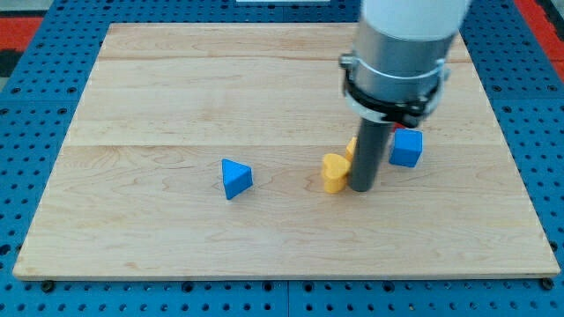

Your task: Slightly move the yellow hexagon towards bottom side

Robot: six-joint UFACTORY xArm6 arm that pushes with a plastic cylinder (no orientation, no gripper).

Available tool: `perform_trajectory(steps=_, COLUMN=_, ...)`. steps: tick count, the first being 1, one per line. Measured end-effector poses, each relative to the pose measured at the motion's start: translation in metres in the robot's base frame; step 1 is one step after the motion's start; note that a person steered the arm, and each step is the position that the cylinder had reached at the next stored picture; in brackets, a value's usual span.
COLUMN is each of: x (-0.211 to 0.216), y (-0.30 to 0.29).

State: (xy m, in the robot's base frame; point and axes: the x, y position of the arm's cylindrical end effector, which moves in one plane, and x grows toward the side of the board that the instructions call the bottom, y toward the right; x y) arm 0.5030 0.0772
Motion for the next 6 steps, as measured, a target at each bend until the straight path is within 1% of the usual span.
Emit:
perform_trajectory(steps=1, x=-0.023, y=-0.032)
perform_trajectory(steps=2, x=-0.036, y=-0.066)
perform_trajectory(steps=3, x=-0.055, y=-0.061)
perform_trajectory(steps=4, x=-0.077, y=-0.040)
perform_trajectory(steps=5, x=-0.080, y=0.006)
perform_trajectory(steps=6, x=-0.062, y=0.021)
